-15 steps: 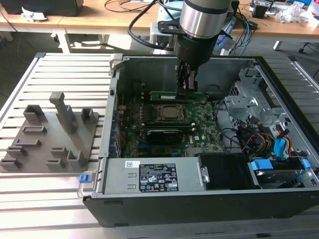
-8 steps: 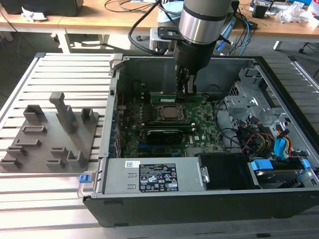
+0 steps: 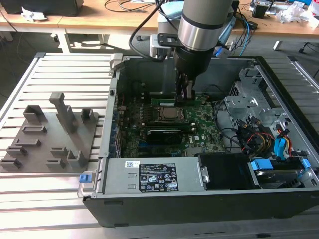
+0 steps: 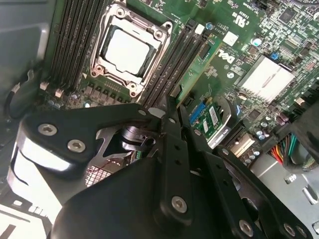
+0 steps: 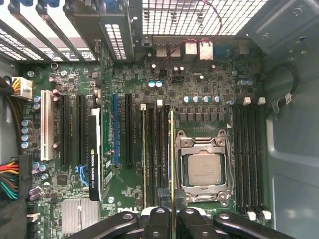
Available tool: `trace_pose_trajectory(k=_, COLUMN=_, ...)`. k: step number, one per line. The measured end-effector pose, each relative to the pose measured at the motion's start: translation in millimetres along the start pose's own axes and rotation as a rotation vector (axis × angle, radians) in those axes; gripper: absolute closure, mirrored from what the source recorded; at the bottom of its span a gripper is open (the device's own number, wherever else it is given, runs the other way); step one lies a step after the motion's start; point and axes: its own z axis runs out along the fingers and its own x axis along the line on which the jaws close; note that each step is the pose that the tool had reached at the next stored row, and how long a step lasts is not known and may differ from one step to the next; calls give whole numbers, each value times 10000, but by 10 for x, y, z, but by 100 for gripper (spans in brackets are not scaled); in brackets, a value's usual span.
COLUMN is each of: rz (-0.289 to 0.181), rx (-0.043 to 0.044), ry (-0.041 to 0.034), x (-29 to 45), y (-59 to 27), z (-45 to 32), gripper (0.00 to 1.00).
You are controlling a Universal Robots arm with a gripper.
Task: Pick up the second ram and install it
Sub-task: 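Insert the second ram into the second slot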
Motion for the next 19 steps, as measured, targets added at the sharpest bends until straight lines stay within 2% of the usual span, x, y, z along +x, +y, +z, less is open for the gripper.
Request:
trace_pose_trajectory(k=9, rz=0, rx=0, ry=0, x=7, y=-7, z=108, gripper=86)
trace_pose_trajectory(k=15, rz=0, rx=0, ry=-1, x=13, y=-13, z=216, gripper=86)
trace_pose_trajectory(k=19, rz=0, rx=-1, ry=1, x=15, y=-15, z=242, gripper=86)
